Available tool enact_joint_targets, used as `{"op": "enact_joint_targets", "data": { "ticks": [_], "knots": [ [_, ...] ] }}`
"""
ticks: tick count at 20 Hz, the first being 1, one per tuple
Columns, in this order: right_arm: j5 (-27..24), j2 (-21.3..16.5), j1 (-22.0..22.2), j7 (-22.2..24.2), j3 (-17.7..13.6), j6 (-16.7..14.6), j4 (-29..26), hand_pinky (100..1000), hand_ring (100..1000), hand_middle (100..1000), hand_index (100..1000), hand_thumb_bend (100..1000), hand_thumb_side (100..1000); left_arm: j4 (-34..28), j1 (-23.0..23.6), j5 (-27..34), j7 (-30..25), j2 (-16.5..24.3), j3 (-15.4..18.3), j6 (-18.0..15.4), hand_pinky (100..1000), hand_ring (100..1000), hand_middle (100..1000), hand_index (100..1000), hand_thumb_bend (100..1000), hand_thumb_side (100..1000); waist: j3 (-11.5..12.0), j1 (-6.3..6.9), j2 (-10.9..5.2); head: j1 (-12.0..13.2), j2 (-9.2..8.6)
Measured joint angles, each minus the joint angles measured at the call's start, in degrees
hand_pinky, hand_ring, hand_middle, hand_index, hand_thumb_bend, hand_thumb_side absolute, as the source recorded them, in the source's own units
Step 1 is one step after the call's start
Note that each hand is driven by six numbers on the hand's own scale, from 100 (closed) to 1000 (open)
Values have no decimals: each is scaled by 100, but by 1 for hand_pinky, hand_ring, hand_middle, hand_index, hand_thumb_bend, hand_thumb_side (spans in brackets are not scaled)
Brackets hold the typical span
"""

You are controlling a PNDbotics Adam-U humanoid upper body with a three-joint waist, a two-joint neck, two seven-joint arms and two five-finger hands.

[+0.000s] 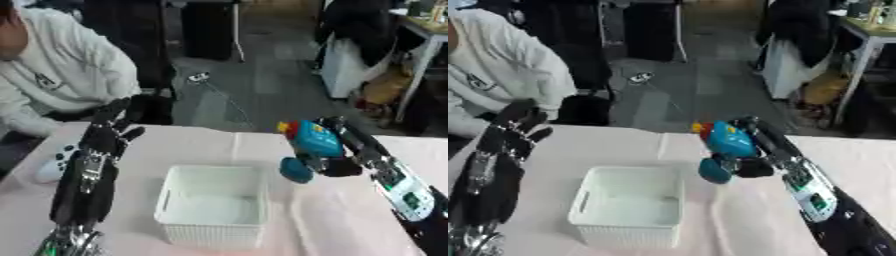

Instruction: Pick up objects on the table and place them in the box.

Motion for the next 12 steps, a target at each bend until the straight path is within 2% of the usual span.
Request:
{"op": "enact_joint_targets", "data": {
  "ticks": [6,12],
  "knots": [
    [-421,32,-189,121,175,220,-336,100,100,100,108,100,171,0,21,-1,0,2,0,0,859,910,958,974,297,844,-36,-19,-43,46,-1],
    [-596,267,-242,203,279,331,-464,100,100,100,110,100,181,0,23,-1,-5,2,0,-3,859,910,958,974,297,843,-33,-19,-45,46,-1]
  ]
}}
